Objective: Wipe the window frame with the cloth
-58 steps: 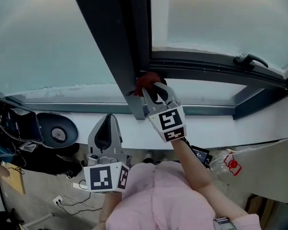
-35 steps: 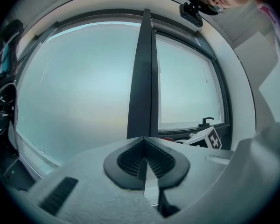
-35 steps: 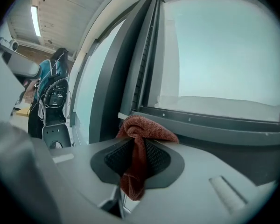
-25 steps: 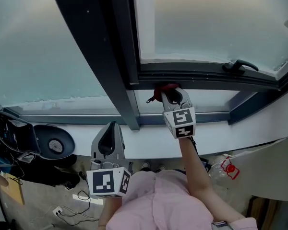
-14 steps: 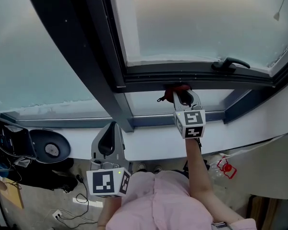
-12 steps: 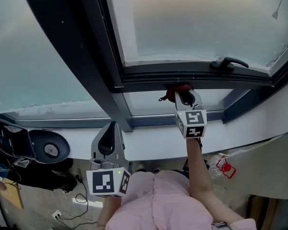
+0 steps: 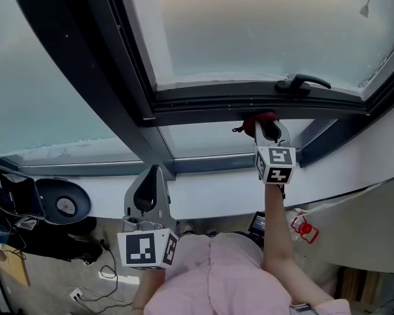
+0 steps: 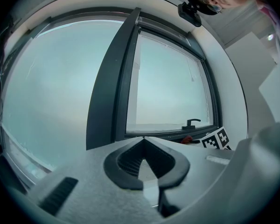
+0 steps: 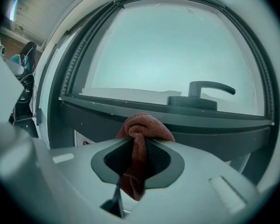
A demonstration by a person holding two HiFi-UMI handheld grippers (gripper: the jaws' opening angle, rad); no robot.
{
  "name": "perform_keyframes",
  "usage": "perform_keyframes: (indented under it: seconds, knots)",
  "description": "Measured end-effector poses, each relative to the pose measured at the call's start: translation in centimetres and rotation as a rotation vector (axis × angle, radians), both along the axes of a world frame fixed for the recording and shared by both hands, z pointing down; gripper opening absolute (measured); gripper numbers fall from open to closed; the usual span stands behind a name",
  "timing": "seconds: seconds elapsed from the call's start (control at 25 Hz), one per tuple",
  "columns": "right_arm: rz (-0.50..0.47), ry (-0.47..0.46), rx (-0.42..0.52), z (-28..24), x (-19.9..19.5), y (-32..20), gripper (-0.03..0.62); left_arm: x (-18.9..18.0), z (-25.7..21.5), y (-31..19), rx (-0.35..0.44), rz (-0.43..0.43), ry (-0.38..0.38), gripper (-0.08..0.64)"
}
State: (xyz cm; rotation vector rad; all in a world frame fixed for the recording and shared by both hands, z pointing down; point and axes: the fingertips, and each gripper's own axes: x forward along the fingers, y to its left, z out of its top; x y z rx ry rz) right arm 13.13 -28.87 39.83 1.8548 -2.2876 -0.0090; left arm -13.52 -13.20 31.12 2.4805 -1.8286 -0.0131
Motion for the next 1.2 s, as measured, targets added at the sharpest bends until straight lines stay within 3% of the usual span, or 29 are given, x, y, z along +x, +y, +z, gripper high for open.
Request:
perform_keyframes:
  seconds: [0.44,0.92,1.2]
  knots:
    - [0.11,-0.008,-0.013,0.3,7.3,-0.1,0.075,0.9,0.2,0.9,0.002,-0.003,-0.003,-0.003]
    - [0.128,-0.027,-0.013,-0.5,7.5,1.3,0.071,0.6,0.7,2.2,-0.008,-0.006,0.002,-0.003]
    - [0.124,-0.043,0.051,-3.2,7.2,5.5,0.071,-0.2,0.9,3.1,-0.009,-0.007,0.014,-0.003]
